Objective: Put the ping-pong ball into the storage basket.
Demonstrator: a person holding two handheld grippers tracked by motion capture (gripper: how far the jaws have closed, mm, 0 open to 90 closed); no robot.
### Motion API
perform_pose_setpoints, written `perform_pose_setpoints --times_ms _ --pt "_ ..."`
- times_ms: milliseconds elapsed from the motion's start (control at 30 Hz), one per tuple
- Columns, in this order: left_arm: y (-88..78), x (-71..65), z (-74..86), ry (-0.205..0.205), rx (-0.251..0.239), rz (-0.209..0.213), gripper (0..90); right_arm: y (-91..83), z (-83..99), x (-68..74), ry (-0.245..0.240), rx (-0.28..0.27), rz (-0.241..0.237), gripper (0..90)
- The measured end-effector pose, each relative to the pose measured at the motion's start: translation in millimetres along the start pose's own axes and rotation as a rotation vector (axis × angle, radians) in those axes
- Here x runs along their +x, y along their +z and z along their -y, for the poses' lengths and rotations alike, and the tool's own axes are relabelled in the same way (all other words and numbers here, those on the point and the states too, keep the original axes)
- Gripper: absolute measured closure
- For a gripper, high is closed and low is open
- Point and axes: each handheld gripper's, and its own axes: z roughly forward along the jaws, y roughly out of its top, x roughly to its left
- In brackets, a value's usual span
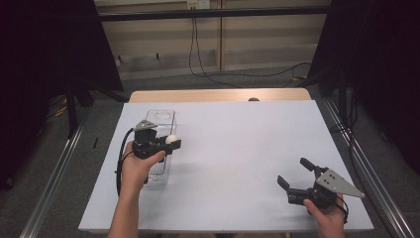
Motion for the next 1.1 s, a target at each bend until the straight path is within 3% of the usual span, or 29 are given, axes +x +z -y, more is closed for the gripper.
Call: perform_pose_setpoints --times_ms 800,1100 --pt "-18.1 17.6 7.8 -0.016 -0.042 -0.068 51.0 4.3 -1.0 0.6 -0.006 0.001 -0.01 1.7" --pt "-19.6 20.1 10.3 -0.027 -0.048 -0.072 51.1 6.2 -1.4 0.9 -0.005 -0.004 -0.015 1.7"
